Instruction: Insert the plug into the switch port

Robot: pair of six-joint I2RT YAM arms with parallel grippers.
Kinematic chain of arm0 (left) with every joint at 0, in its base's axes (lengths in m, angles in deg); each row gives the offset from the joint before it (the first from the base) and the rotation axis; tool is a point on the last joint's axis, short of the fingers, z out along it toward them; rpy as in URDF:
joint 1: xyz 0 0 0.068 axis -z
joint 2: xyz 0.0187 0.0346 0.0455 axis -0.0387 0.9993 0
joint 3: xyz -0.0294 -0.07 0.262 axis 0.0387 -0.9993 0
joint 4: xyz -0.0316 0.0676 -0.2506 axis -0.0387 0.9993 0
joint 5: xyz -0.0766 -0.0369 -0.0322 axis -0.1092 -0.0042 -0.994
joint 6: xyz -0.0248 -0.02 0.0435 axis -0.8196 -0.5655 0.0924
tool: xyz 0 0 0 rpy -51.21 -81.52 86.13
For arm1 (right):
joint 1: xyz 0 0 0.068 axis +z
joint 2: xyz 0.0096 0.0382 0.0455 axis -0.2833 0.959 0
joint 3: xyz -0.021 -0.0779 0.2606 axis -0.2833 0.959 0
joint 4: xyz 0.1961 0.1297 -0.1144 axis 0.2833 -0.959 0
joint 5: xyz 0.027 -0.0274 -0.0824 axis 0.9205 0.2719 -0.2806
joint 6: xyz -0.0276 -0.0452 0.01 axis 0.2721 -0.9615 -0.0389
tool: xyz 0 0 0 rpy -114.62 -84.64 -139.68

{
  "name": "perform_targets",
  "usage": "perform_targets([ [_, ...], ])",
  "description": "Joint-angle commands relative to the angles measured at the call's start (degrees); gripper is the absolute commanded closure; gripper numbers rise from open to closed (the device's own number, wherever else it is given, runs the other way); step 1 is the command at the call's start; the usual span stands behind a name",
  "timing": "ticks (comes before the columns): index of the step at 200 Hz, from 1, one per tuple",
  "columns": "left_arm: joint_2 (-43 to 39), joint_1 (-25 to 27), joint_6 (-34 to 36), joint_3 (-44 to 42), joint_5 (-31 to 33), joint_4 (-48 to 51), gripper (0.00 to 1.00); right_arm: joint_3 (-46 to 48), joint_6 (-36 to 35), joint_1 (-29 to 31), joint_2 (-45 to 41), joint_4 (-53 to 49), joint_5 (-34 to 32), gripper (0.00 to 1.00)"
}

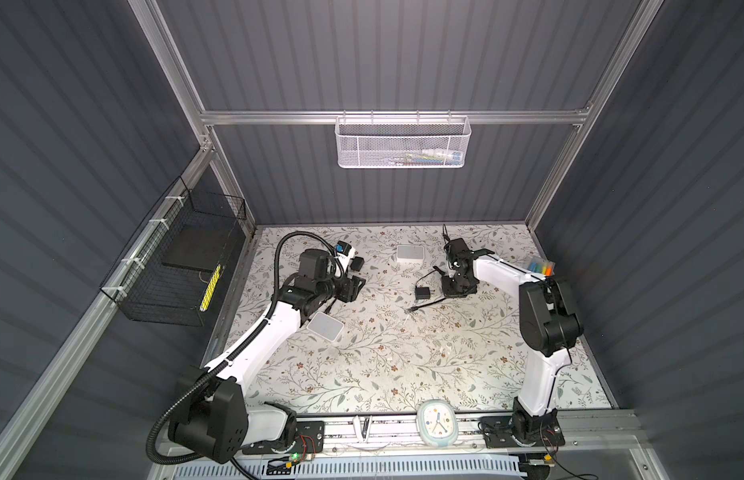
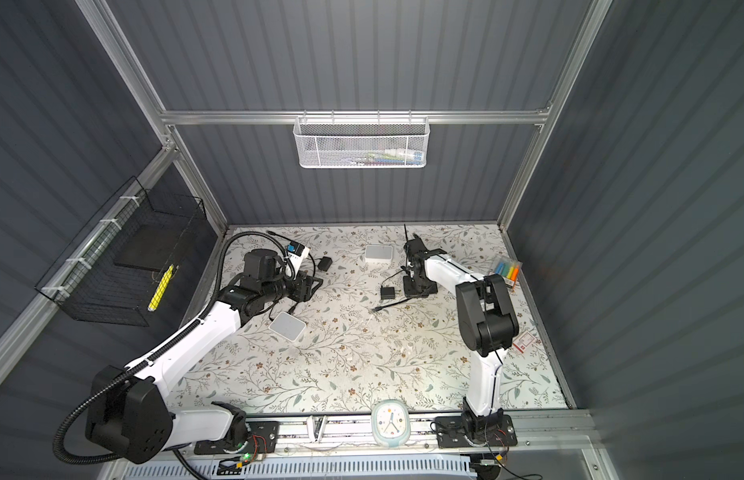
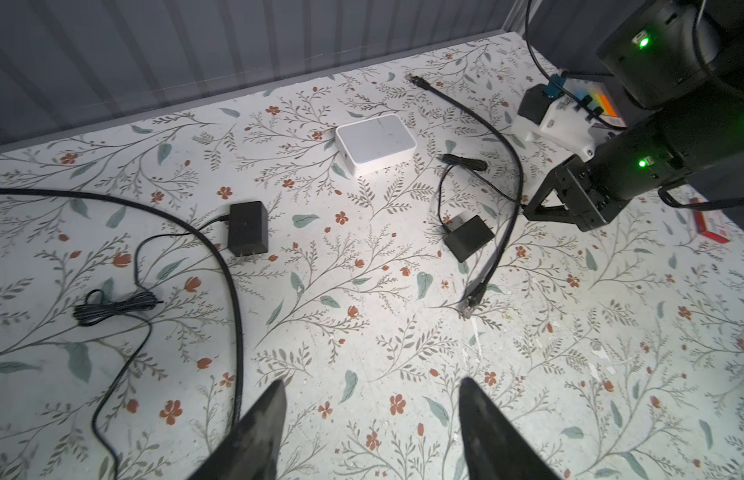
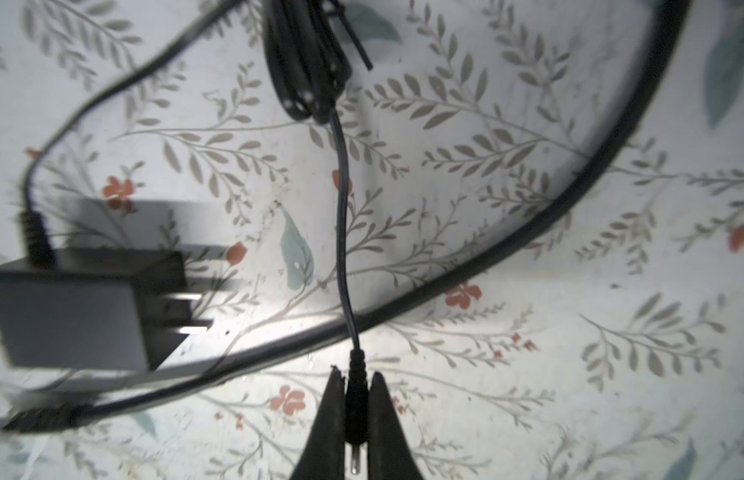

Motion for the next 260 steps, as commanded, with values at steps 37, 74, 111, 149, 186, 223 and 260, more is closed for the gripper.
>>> perform_targets([
  [37, 6.0, 6.6, 1.7, -1.9, -5.3, -12.1, 0.33, 2.2, -5.2, 0.2, -14.4, -6.7, 11.8, 1.00],
  [74, 10.6, 7.8, 4.6, -6.7, -10.2, -29.1, 0.33, 4.5, -6.1, 0.5, -20.1, -10.2, 13.7, 1.00],
  [111, 18.5, 12.5, 4.0, -6.1, -11.3, -42.0, 0.31, 4.7, -4.6, 0.6, -23.4, -11.4, 18.0, 1.00],
  [149, 28.4, 17.8, 2.5, -2.4, -11.7, -54.2, 0.29, 3.8, -4.3, 1.5, -25.4, -13.1, 21.3, 1.00],
  [186, 35.5, 18.6, -5.4, -0.1, -14.5, -67.8, 0.29, 4.1, -3.5, 1.8, -27.6, -14.1, 23.8, 1.00],
  [223, 37.1, 20.5, -1.1, 2.4, -15.1, -66.0, 0.28, 4.9, -3.4, 2.8, -28.2, -15.3, 24.5, 1.00],
  [260, 38.2, 20.7, 1.1, 4.9, -17.2, -64.8, 0.28, 4.5, -3.6, 3.3, -28.3, -16.4, 24.1, 1.00],
])
